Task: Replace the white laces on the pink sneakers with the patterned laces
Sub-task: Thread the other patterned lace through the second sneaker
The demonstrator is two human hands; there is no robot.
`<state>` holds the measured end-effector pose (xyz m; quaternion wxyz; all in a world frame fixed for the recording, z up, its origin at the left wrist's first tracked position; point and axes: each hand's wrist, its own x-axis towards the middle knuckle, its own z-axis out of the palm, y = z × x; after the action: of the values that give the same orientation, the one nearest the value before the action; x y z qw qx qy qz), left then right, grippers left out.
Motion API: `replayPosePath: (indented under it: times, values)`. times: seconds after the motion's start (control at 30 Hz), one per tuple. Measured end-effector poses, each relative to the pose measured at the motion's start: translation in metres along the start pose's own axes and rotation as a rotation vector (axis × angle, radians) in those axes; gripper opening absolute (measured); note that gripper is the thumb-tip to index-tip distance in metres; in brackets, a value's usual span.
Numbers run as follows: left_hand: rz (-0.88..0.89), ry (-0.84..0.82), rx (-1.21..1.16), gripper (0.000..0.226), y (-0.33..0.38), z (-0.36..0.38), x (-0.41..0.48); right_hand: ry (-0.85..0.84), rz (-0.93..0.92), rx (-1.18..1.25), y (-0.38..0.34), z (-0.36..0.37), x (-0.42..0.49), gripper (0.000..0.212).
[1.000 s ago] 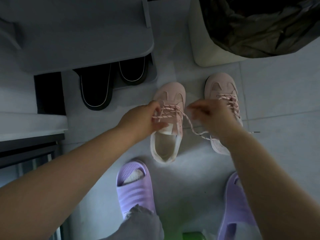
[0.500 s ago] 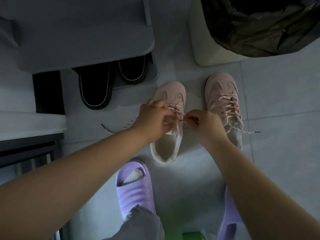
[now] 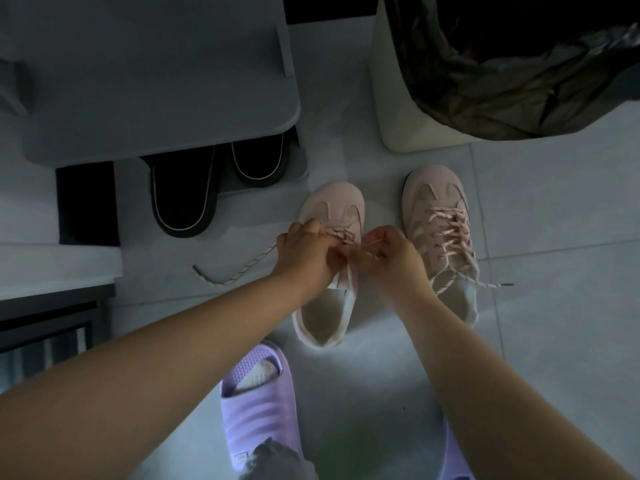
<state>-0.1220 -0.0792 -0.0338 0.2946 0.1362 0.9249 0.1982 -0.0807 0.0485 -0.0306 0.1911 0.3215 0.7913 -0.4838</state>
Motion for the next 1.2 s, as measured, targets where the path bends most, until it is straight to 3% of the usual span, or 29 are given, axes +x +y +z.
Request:
replayPosePath:
  times: [0.1, 0.23, 0.3, 0.4, 0.53, 0.63, 0.73, 0.8, 0.87, 0.97, 1.03, 1.13, 1.2]
  values:
    - [0.068, -0.08, 0.07, 0.024, -0.004, -0.001, 0.0, -0.046, -0.002, 0.017, -0.001, 0.005, -0.003, 0.05]
    - [0.061, -0.265, -0.154, 0.017, -0.012, -0.016, 0.003, -0.181, -0.014, -0.128, 0.007, 0.003, -0.003, 0.057]
    - [0.058, -0.346, -0.224, 0.013, -0.015, -0.023, 0.005, -0.224, -0.003, -0.177, 0.008, 0.001, -0.002, 0.052]
    - [0.088, -0.358, -0.196, 0.01, -0.02, -0.026, 0.004, -0.231, -0.06, -0.242, 0.001, 0.003, -0.001, 0.027]
    - [0.133, -0.289, -0.267, 0.013, -0.029, -0.041, -0.004, -0.1, 0.103, 0.032, 0.005, -0.004, 0.002, 0.031]
    - [0.16, -0.257, -0.357, 0.011, -0.045, -0.059, -0.016, 0.012, 0.258, 0.26, 0.019, -0.015, 0.007, 0.019]
    - [0.105, -0.338, -0.606, 0.019, -0.055, -0.069, -0.03, -0.028, 0.232, 0.423, 0.015, -0.015, 0.004, 0.008]
    - [0.115, -0.377, -0.632, 0.014, -0.052, -0.065, -0.036, -0.029, 0.173, 0.559, 0.004, -0.008, 0.0, 0.013]
    - [0.177, -0.355, -0.478, 0.007, -0.042, -0.056, -0.039, -0.045, 0.176, 0.631, -0.009, -0.003, -0.002, 0.018]
    - [0.23, -0.254, -0.344, 0.008, -0.026, -0.041, -0.04, -0.117, 0.155, 0.523, -0.016, -0.001, -0.005, 0.036]
    - [0.215, -0.127, -0.326, 0.009, -0.019, -0.033, -0.041, -0.124, 0.128, 0.439, -0.017, -0.003, -0.006, 0.032]
    - [0.127, 0.009, -0.336, 0.016, -0.016, -0.03, -0.037, -0.14, 0.075, 0.403, -0.016, -0.004, -0.007, 0.01]
    - [0.084, 0.035, -0.354, 0.024, -0.016, -0.029, -0.031, -0.134, 0.066, 0.4, -0.014, -0.006, -0.005, 0.02]
